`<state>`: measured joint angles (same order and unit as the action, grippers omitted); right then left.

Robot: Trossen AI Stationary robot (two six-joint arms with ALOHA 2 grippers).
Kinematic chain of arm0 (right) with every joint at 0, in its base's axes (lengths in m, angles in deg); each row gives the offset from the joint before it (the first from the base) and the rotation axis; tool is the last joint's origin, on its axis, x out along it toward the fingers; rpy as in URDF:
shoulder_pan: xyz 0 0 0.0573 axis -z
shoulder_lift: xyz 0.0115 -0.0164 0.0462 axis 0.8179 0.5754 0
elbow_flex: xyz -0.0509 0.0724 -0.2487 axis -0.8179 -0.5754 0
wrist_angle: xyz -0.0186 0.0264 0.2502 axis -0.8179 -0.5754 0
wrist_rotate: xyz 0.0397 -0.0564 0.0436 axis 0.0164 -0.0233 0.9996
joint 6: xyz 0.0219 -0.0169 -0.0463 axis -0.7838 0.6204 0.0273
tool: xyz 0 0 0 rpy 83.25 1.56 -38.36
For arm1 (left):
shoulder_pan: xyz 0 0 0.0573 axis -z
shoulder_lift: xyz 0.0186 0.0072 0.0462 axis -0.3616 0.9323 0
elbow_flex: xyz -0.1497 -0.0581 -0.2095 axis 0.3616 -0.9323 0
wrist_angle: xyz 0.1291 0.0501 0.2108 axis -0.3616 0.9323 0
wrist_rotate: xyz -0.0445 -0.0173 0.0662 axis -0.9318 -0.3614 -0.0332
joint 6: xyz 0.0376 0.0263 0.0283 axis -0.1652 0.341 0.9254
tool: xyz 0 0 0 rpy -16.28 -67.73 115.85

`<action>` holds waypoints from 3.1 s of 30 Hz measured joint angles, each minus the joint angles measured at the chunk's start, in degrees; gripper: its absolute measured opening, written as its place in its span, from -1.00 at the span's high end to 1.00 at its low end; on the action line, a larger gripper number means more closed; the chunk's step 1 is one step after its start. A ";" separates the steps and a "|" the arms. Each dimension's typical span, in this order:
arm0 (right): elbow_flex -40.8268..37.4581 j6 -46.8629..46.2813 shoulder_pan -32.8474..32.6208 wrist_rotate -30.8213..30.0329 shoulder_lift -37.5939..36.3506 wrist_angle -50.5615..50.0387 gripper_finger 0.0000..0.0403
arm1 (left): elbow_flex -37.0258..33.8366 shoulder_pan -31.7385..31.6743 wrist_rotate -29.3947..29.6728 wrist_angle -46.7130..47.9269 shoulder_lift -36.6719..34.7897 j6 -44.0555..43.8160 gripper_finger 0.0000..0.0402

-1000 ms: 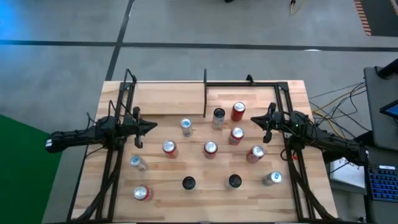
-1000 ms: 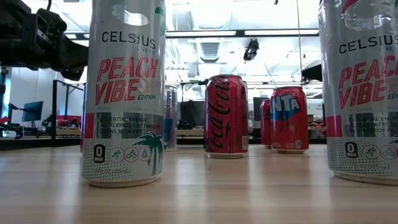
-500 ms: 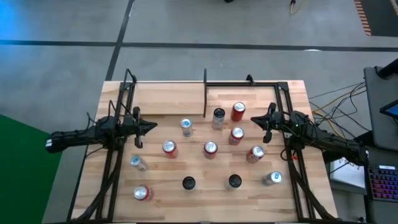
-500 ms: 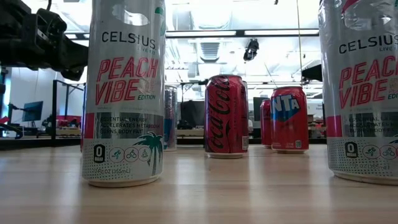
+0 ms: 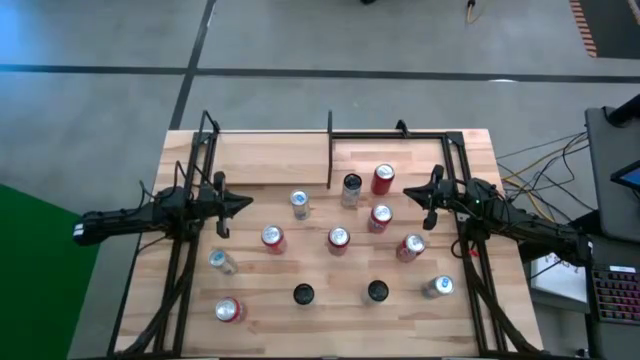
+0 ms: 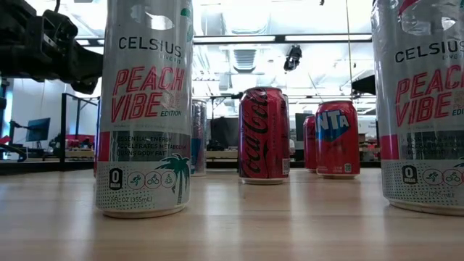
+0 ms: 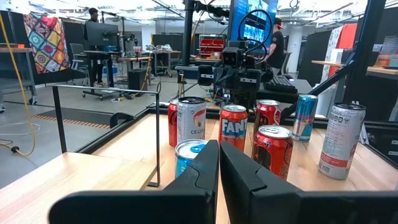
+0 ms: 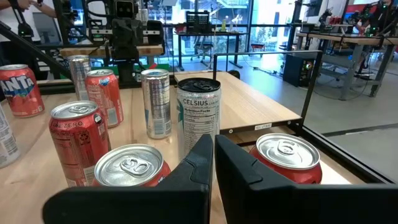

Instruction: Place canned beverage on shelf

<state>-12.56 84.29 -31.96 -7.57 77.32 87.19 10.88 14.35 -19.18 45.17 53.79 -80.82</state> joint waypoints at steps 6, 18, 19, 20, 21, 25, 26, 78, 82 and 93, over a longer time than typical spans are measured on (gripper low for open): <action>0.00 0.00 0.00 -0.01 0.00 0.02 0.95 | -0.02 0.00 0.00 -0.01 -0.02 0.00 1.00; 0.00 0.02 0.00 0.01 0.00 0.01 0.95 | -0.01 0.00 0.00 -0.02 -0.01 0.01 1.00; 0.00 0.02 -0.02 0.01 0.00 0.02 0.95 | -0.02 -0.01 0.00 -0.02 -0.02 0.00 1.00; 0.00 0.00 0.00 0.00 0.00 0.01 0.95 | 0.00 0.02 0.00 -0.02 -0.02 0.00 1.00; 0.00 0.00 0.00 0.01 0.00 0.00 0.95 | 0.00 0.02 0.00 -0.08 0.00 0.02 1.00; 0.00 0.00 0.00 0.01 0.01 0.01 0.95 | 0.00 0.01 -0.01 -2.52 -0.01 -2.08 1.00; 0.00 -0.16 0.00 -0.01 0.00 0.02 0.95 | -0.02 0.01 -0.01 -3.42 -0.02 -3.47 1.00; 34.69 -17.37 -0.01 -7.44 32.54 -12.80 0.95 | 25.53 0.02 4.42 2.32 35.00 -8.94 1.00; 34.75 -17.35 0.00 -7.42 32.66 -13.26 0.95 | 30.79 0.04 4.42 10.07 36.94 -7.24 1.00; 34.75 -17.54 0.00 -7.46 32.65 -12.44 0.95 | 30.29 -0.01 4.39 6.49 37.73 -2.93 1.00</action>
<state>22.20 66.75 -31.95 -15.03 109.97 74.74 41.17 14.35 -14.79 51.66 91.52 -83.75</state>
